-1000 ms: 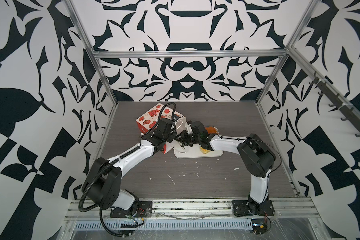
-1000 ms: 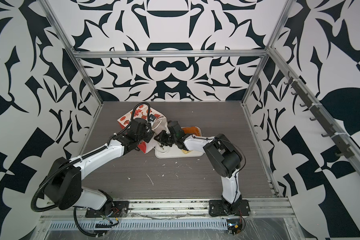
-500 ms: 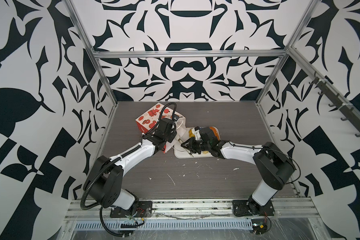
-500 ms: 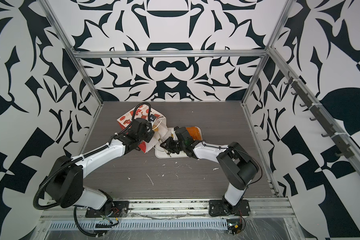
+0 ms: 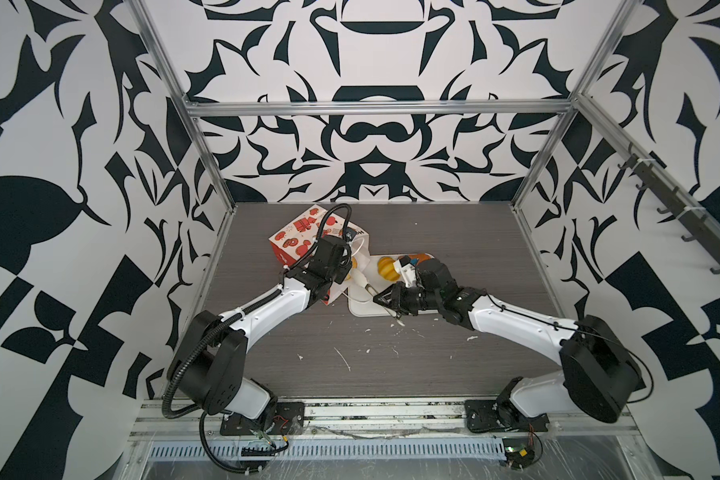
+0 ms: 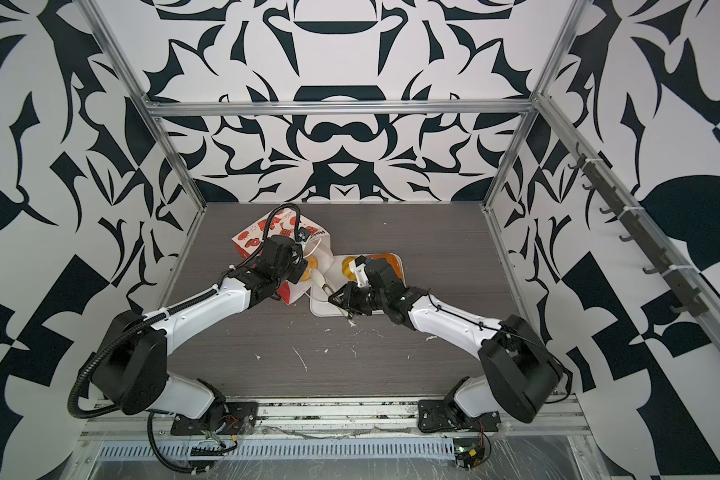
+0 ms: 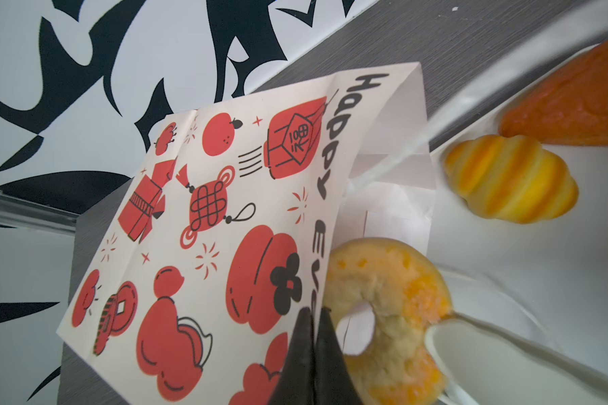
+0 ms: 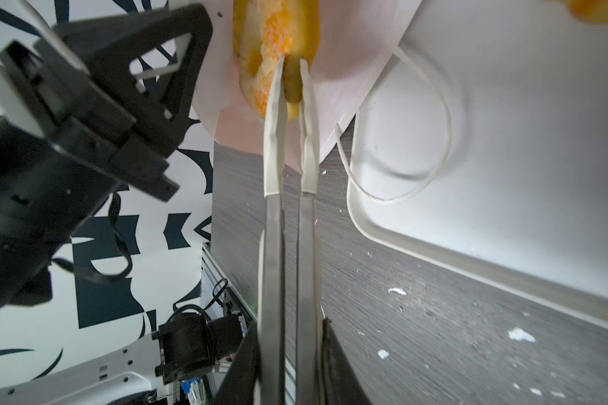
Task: Take the fake bread out of the paper bag
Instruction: 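Lower the ring donut onto the white tray and open the tongs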
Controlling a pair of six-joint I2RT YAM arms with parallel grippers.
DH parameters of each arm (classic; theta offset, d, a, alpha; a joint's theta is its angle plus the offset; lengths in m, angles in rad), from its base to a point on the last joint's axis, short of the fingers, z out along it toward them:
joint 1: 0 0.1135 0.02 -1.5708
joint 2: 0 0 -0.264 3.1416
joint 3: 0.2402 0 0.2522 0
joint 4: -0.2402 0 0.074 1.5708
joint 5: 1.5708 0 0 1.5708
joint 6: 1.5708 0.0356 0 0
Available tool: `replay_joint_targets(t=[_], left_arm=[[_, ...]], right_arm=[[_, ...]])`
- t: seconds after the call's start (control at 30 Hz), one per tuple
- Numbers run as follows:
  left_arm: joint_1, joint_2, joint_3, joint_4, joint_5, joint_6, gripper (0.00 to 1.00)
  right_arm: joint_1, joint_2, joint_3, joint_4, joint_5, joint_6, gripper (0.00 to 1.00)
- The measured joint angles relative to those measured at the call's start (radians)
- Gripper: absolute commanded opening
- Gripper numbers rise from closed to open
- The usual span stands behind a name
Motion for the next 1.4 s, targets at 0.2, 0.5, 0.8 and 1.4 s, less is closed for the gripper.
replay_joint_targets(t=[0.2,0.5,0.8,1.4], left_arm=[[0.024,0.0,0.001,0.002,-0.019,-0.011,0.0],[0.068,0.006,0.005,0.003,-0.045,-0.034,0.0],[0.104,0.002,0.005,0.002,-0.084,-0.055,0.0],[0.13,-0.083,-0.002,0.006,-0.154,-0.07,0.0]], right_arm=[[-0.002,-0.117,-0.023,-0.143,0.0,-0.067,0.0],[-0.039,-0.25,-0.085,-0.272,0.021,-0.099,0.0],[-0.138,-0.321,-0.114,-0.341,0.027,-0.122,0.0],[-0.157,-0.296,-0.142,-0.433,0.01,-0.147,0.0]])
